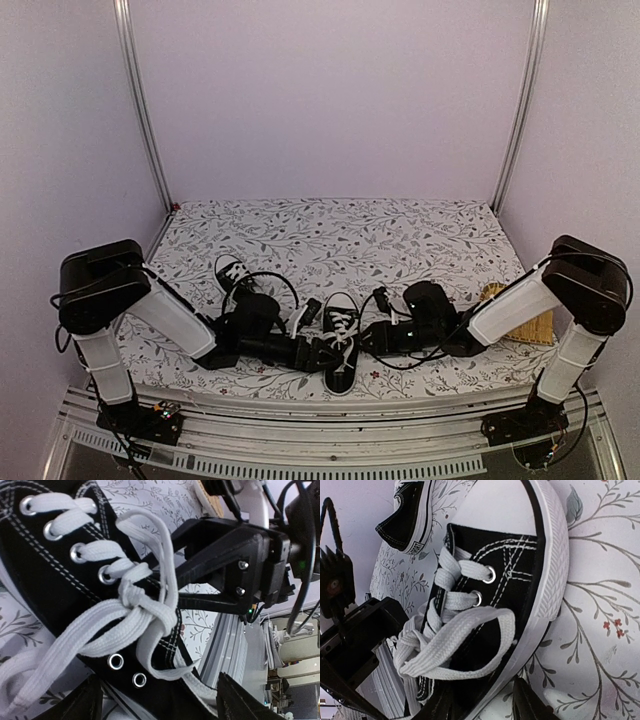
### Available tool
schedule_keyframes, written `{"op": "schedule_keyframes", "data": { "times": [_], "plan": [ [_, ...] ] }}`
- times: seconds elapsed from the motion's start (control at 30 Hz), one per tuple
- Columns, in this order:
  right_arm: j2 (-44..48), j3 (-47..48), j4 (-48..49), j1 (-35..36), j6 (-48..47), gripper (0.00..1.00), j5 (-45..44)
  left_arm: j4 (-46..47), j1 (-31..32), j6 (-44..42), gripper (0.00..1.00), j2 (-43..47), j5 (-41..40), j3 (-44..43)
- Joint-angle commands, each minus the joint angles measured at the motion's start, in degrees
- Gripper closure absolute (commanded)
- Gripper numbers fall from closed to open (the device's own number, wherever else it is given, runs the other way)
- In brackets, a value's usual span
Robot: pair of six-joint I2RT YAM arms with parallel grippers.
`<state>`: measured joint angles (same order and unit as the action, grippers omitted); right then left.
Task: Tie the shoes
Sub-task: Pick up the loops with the shoelace from the shoe.
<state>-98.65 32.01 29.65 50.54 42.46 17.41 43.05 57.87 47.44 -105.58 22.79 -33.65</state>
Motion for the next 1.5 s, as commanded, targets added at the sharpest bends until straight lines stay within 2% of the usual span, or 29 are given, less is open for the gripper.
{"op": "schedule_keyframes", "data": {
  "times": [0.0,0.1,0.17,0.33,0.43,0.5,0.77,0.93,1.03,1.33,1.47],
  "plan": [
    [-2.37,2.49,4.9,-1.68,-0.77,0.59,3.18,5.34,2.19,1.53,0.22,-1.38,1.4,-2.41],
    [-2.81,3.13,5.25,-2.86,-1.6,0.59,4.42,3.16,2.17,0.78,0.22,0.08,0.27,-2.77],
    [-1.76,2.63,5.09,-3.52,-2.12,0.59,4.52,-2.32,1.73,-0.79,0.22,3.13,-2.5,-2.23],
    [3.42,-2.27,4.23,-5.38,-3.06,0.56,3.86,-24.35,0.75,-7.49,0.22,13.49,-12.8,-5.1],
    [6.27,-4.83,3.49,-6.23,-3.59,0.54,3.33,-38.58,0.33,-13.26,0.22,14.02,-18.06,-12.4],
    [7.59,-5.95,3.05,-6.37,-3.91,0.53,3.0,-43.01,0.39,-16.48,0.22,12.29,-19.07,-16.74],
    [10.73,-8.21,3.22,-6.84,-3.79,0.52,2.57,-50.44,1.09,-27.82,0.24,3.78,-17.6,-28.78],
    [12.23,-9.5,3.35,-7.65,-3.87,0.51,2.45,-53.37,1.81,-32.39,0.27,0.21,-17.04,-32.93],
    [12.92,-10.49,3.72,-8.23,-3.67,0.51,2.54,-55.1,2.18,-33.98,0.29,-1.09,-16.82,-34.29],
    [13.14,-11.48,4.72,-8.95,-3.09,0.51,2.89,-58.51,3.6,-35.35,0.27,-3.31,-19.06,-35.85],
    [12.96,-11.44,5.21,-9.03,-2.83,0.51,3.06,-58.53,3.95,-35.49,0.33,-3.66,-19.55,-36.0]
  ]
}}
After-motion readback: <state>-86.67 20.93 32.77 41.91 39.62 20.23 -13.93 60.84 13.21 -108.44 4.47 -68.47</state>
